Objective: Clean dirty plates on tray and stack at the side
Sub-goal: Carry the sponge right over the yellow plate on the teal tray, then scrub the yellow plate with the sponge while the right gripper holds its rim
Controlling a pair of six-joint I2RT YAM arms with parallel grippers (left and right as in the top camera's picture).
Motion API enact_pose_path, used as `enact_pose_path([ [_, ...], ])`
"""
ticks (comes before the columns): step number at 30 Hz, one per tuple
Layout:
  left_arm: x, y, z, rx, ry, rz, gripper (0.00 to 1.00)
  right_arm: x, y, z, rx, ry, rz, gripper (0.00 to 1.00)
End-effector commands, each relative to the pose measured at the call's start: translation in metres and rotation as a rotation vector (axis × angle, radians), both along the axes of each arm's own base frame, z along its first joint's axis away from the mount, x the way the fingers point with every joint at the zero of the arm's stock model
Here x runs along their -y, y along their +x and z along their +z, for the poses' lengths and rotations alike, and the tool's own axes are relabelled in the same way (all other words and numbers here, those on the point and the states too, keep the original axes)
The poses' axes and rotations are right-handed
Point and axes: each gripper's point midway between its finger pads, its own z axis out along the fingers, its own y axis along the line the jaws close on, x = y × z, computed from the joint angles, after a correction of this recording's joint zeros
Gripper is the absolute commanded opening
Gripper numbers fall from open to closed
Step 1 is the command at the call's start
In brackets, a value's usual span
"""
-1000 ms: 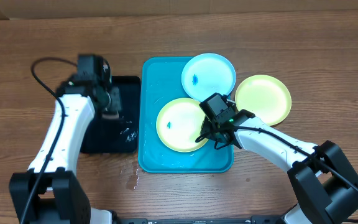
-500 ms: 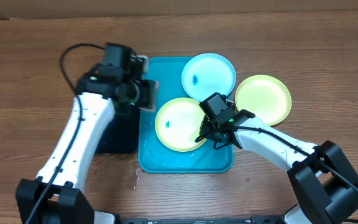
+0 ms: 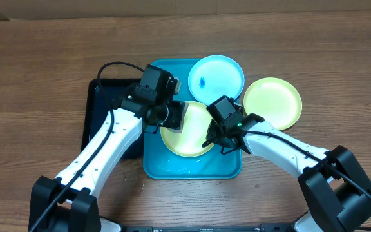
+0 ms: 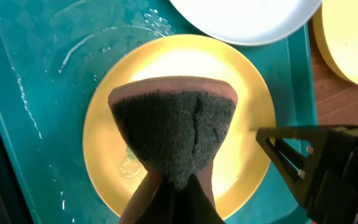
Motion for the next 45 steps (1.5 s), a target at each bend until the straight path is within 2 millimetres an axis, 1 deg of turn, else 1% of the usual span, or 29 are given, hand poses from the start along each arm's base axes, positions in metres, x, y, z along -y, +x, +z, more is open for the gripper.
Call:
enact_pose_path([
  [1,-0.001,0.001,-0.001,0.005,0.001,0.027,0.04,-0.004,0.003,0.001,0.01,0.006,0.001,0.15],
  [5,-0.001,0.001,-0.002,0.004,0.001,0.027,0.04,-0.003,0.003,0.0,0.01,0.0,-0.001,0.16],
  [8,-0.001,0.001,-0.002,0.006,0.0,0.027,0.04,-0.004,0.003,-0.006,0.0,-0.003,0.0,0.15],
  [12,0.0,0.004,-0.003,0.012,-0.002,0.027,0.04,-0.007,0.001,-0.008,-0.011,0.012,0.008,0.05],
  [15,-0.002,0.005,-0.009,0.005,0.015,0.032,0.04,-0.007,0.002,-0.008,-0.01,0.014,0.007,0.04],
  [18,-0.007,0.007,-0.02,-0.011,0.05,0.043,0.04,-0.007,0.002,-0.008,-0.01,0.014,0.008,0.04],
  [24,-0.009,0.01,-0.046,-0.055,0.086,0.048,0.04,-0.007,0.002,-0.008,-0.01,0.013,0.008,0.04],
  [26,-0.009,0.011,-0.051,-0.064,0.092,0.049,0.04,-0.007,0.002,-0.008,-0.01,0.014,0.008,0.04],
  [32,-0.017,0.011,-0.073,-0.104,0.149,0.071,0.04,-0.007,0.002,-0.008,-0.01,0.013,0.008,0.04],
  [33,-0.016,0.01,-0.082,-0.124,0.153,0.068,0.04,-0.007,0.002,-0.008,-0.011,0.013,0.008,0.04],
  [38,-0.004,-0.001,-0.108,-0.219,0.105,0.038,0.04,-0.007,0.002,-0.008,-0.01,0.013,0.007,0.04],
  [41,-0.001,-0.007,-0.124,-0.27,0.096,0.031,0.04,-0.007,0.002,-0.008,-0.011,0.013,0.007,0.04],
  [43,0.005,-0.01,-0.124,-0.302,0.043,0.023,0.04,-0.007,0.002,-0.008,-0.011,0.013,0.007,0.04],
  [45,0.012,-0.014,-0.117,-0.33,-0.025,0.015,0.04,-0.007,0.002,-0.008,-0.01,0.013,0.008,0.04],
])
